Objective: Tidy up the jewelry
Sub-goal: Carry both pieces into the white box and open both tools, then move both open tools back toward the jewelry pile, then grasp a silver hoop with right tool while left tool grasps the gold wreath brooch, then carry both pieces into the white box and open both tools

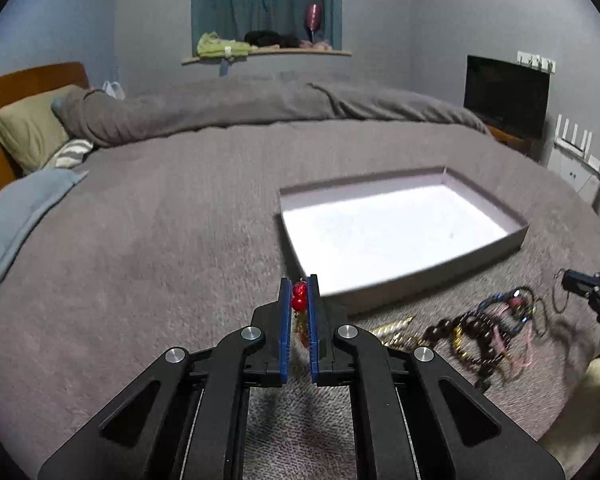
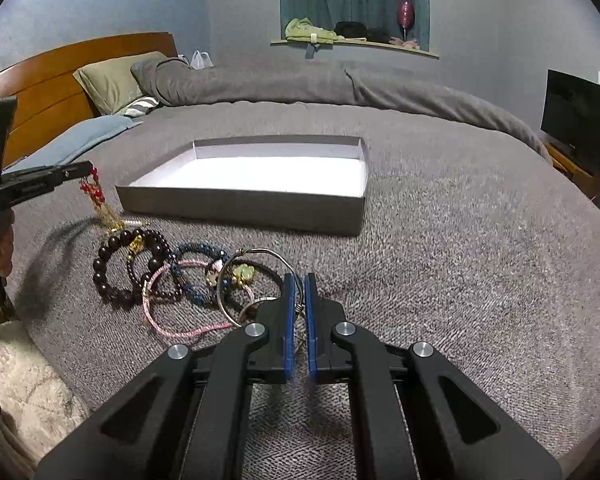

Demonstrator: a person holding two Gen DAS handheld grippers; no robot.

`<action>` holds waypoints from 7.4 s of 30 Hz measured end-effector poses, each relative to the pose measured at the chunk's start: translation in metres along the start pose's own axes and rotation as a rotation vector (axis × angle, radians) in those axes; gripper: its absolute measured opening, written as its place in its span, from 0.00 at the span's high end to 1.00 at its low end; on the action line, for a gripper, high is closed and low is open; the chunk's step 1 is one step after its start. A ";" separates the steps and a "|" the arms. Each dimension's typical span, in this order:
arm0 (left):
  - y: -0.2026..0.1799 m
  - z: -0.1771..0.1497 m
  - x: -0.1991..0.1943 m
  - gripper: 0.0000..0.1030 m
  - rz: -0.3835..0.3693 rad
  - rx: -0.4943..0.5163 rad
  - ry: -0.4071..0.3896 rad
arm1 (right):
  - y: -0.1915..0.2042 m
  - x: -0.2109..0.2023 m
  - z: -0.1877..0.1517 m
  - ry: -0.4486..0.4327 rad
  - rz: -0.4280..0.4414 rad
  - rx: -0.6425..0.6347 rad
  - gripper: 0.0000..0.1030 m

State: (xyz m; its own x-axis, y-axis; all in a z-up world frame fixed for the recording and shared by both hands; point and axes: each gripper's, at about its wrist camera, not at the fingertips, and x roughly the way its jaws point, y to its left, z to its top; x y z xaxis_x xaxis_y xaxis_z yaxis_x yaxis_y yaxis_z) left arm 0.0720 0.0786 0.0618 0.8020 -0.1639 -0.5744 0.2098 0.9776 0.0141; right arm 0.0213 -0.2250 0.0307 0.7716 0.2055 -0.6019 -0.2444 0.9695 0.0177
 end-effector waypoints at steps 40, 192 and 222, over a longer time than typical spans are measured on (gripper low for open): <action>-0.029 0.103 0.175 0.92 -0.025 0.077 0.159 | -0.040 0.193 0.148 0.259 -0.108 0.094 0.95; -0.046 0.045 0.050 0.59 -0.095 0.016 0.110 | 0.001 0.034 0.068 -0.025 0.018 -0.041 0.52; -0.037 0.057 0.170 0.59 -0.035 0.054 0.309 | -0.002 0.173 0.110 0.273 -0.046 -0.070 0.52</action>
State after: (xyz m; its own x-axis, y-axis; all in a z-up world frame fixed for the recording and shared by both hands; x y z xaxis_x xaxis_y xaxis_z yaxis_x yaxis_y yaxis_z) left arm 0.2330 0.0069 0.0104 0.5878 -0.1412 -0.7966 0.2698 0.9625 0.0285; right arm 0.2198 -0.1763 0.0145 0.5988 0.1085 -0.7935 -0.2598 0.9635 -0.0643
